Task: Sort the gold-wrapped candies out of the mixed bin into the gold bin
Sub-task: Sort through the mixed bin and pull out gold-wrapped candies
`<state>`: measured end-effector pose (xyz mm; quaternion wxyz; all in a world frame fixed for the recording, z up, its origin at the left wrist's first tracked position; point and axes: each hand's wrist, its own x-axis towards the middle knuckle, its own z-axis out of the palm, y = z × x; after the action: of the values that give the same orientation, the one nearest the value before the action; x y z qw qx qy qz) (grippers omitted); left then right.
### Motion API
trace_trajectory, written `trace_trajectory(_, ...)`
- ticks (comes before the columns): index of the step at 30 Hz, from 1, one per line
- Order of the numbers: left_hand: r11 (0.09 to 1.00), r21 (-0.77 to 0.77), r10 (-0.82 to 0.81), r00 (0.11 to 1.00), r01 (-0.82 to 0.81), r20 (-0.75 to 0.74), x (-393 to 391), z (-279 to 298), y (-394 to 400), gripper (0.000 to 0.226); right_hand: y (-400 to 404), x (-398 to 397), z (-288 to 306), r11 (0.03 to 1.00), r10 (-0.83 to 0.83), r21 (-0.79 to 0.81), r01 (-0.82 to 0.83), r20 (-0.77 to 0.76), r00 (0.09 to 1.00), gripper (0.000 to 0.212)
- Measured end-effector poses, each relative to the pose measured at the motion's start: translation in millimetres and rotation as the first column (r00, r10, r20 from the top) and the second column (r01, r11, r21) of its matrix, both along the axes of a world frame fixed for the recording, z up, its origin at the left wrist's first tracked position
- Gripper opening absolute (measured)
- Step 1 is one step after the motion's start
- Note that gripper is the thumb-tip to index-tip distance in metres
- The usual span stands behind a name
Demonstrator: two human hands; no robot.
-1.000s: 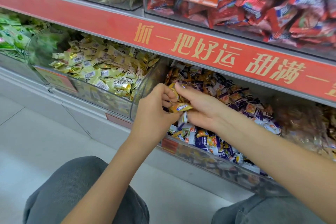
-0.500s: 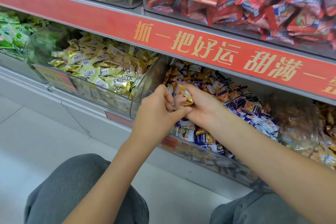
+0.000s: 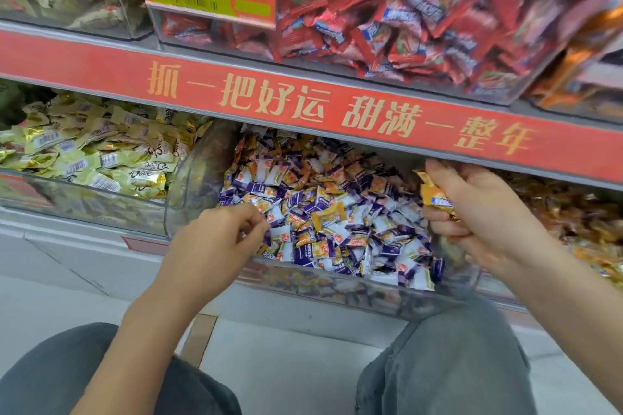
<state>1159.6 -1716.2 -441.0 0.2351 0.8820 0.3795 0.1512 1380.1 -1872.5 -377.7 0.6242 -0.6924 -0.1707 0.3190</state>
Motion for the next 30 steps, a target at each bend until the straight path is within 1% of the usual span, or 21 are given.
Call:
trace_trajectory(3,0.999,0.032,-0.002,1.0,0.002,0.016,-4.7,-4.1,0.7,0.022,-39.6,22.7,2.3,0.993,-0.111,-0.022,0.119,0.219,0.969,0.005)
trace_trajectory(5,0.999,0.041,-0.006,1.0,0.005,0.022,-7.7,-7.6,1.4,0.022,-56.5,38.4,-2.4,0.974,-0.184,-0.056,0.218,0.362,0.914,0.014)
trace_trajectory(7,0.998,0.055,-0.02,0.999,0.018,0.032,-9.8,-10.4,2.1,0.02,-66.7,54.8,-8.9,0.949,-0.256,-0.053,0.312,0.452,0.855,0.016)
trace_trajectory(9,0.997,0.068,-0.036,0.998,0.032,0.056,-11.6,-12.2,3.2,0.023,-75.9,76.0,-17.9,0.932,-0.207,-0.149,0.331,0.53,0.822,0.02)
trace_trajectory(11,0.995,0.09,-0.048,0.996,0.042,0.07,-13.2,-13.4,4.0,0.031,-84.2,88.7,-21.9,0.925,-0.023,-0.315,0.213,0.514,0.858,0.029)
trace_trajectory(12,0.995,0.091,-0.053,0.996,0.046,0.074,-14.1,-13.7,4.4,0.033,-87.0,92.3,-23.0,0.927,0.017,-0.338,0.164,0.473,0.881,0.03)
trace_trajectory(13,0.995,0.086,-0.057,0.995,0.05,0.079,-15.1,-13.8,4.4,0.032,-89.6,93.7,-22.8,0.937,0.015,-0.322,0.136,0.425,0.905,0.033)
trace_trajectory(15,0.997,0.067,-0.056,0.994,0.05,0.092,-16.8,-10.8,2.9,0.02,-92.4,91.1,-22.5,0.97,-0.018,-0.22,0.099,0.346,0.938,0.04)
trace_trajectory(16,0.997,0.06,-0.05,0.994,0.045,0.099,-17.9,-9.3,2.3,0.013,-92.6,87.5,-22.1,0.981,-0.027,-0.171,0.088,0.33,0.944,0.037)
trace_trajectory(17,0.998,0.055,-0.045,0.993,0.039,0.111,-19.3,-6.7,1.0,0.01,-92.8,81.7,-21.1,0.986,-0.029,-0.143,0.085,0.351,0.936,0.031)
trace_trajectory(18,0.998,0.051,-0.037,0.992,0.031,0.124,-20.9,-2.6,-1.6,0.008,-92.5,75.2,-20.4,0.987,-0.016,-0.136,0.083,0.434,0.901,0.025)
trace_trajectory(19,0.999,0.044,-0.035,0.989,0.029,0.144,-23.3,1.3,-3.1,0.006,-90.3,64.0,-16.6,0.99,0.011,-0.125,0.07,0.549,0.836,0.017)
trace_trajectory(20,0.999,0.037,-0.035,0.986,0.029,0.162,-26.5,6.0,-4.4,0.006,-86.8,51.4,-12.2,0.99,0.065,-0.135,0.039,0.688,0.723,0.011)
trace_trajectory(21,0.999,0.029,-0.042,0.983,0.037,0.18,-30.6,10.7,-4.7,0.009,-80.1,38.5,-8.3,0.986,0.137,-0.167,0.003,0.82,0.556,0.013)
trace_trajectory(22,0.999,0.022,-0.048,0.982,0.045,0.184,-35.2,15.4,-4.1,0.012,-70.8,27.4,-6.6,0.976,0.213,-0.212,-0.046,0.904,0.372,0.016)
trace_trajectory(23,0.998,0.02,-0.055,0.98,0.053,0.19,-39.8,18.3,-2.2,0.014,-58.8,18.0,-6.3,0.959,0.28,-0.259,-0.114,0.929,0.24,0.017)
trace_trajectory(24,0.999,0.017,-0.053,0.98,0.051,0.189,-44.0,21.2,-0.2,0.014,-44.2,9.0,-6.8,0.927,0.352,-0.318,-0.199,0.921,0.169,0.017)
trace_trajectory(25,0.999,0.008,-0.052,0.979,0.051,0.199,-47.7,22.0,2.3,0.013,-27.9,2.3,-9.0,0.873,0.447,-0.395,-0.288,0.883,0.142,0.02)
trace_trajectory(27,0.998,-0.028,-0.051,0.977,0.058,0.207,-52.4,20.8,6.1,0.008,10.3,-15.9,-9.9,0.704,0.646,-0.529,-0.474,0.754,0.117,0.027)
trace_trajectory(29,0.998,-0.037,-0.05,0.977,0.059,0.206,-55.7,20.0,7.1,0.017,50.8,-34.6,-15.7,0.536,0.754,-0.607,-0.587,0.656,0.01,0.035)
trace_trajectory(30,0.997,-0.054,-0.043,0.977,0.056,0.211,-57.0,21.9,7.1,0.014,70.0,-42.1,-19.8,0.471,0.777,-0.647,-0.6,0.626,-0.065,0.04)
